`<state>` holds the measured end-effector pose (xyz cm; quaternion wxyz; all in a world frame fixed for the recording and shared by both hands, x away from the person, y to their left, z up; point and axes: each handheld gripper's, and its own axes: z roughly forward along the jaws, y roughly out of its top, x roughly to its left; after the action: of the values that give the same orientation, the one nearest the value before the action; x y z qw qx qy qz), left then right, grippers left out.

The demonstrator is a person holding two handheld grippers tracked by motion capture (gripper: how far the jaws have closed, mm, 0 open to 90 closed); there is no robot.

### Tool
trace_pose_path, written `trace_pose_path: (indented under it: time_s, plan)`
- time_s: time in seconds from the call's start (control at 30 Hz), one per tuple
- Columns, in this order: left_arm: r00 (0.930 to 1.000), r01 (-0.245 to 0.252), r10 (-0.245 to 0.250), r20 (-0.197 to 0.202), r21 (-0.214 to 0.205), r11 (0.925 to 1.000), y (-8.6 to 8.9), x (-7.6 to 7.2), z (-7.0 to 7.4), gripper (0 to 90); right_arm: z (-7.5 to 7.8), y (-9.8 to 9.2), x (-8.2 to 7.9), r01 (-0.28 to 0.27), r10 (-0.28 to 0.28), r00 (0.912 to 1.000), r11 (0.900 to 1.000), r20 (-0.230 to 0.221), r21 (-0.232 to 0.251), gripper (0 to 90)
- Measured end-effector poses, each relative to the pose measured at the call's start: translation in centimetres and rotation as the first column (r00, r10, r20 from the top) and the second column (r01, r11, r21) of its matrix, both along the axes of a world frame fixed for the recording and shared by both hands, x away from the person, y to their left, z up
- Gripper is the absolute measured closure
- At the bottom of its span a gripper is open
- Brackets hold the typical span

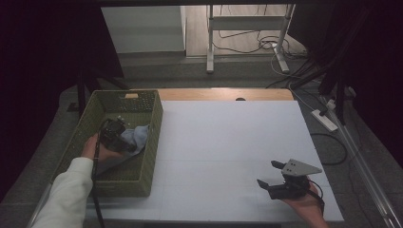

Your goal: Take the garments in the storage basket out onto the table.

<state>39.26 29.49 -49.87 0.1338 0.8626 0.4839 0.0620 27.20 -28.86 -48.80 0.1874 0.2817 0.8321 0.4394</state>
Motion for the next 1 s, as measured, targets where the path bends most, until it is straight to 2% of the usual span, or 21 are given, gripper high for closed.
trace_pose_path:
  time_s: [0.1,0.3,0.53,0.67,0.77,0.87,1.0]
  plan:
    - [0.9999,0.007,-0.007,-0.012,0.018,0.9998,-0.2,0.1,-0.3,13.3,0.0,0.0,0.0,0.0,0.0,1.0,1.0,0.002,-0.002,14.3]
    - [1.0,0.006,-0.006,-0.004,0.047,0.9989,-0.2,0.1,-0.5,24.9,0.0,0.0,0.0,0.0,0.0,1.0,1.0,0.0,-0.003,14.3]
    - [0.9995,0.009,-0.01,0.029,0.044,0.999,0.3,-0.2,0.0,48.9,0.0,0.0,-0.1,0.004,-0.004,1.0,0.9999,0.001,-0.011,14.3]
    - [0.9989,-0.003,0.002,0.046,0.029,0.9996,0.7,-0.3,0.2,63.6,0.0,0.0,0.0,0.003,-0.003,1.0,0.9999,0.002,-0.01,14.3]
    - [0.9986,-0.004,0.002,0.052,0.025,0.9997,0.8,-0.3,0.4,66.7,0.0,0.0,0.0,0.004,-0.004,1.0,0.9999,0.002,-0.01,14.4]
    - [0.9972,-0.011,0.009,0.075,0.019,0.9998,0.9,-0.5,0.9,68.2,0.0,-0.1,0.0,0.004,-0.004,1.0,0.9999,0.003,-0.009,14.3]
    - [0.9945,-0.024,0.027,0.101,-0.029,0.9993,1.6,-0.9,1.7,69.4,0.0,-0.2,0.0,0.01,-0.01,0.9999,0.9999,0.004,-0.009,14.4]
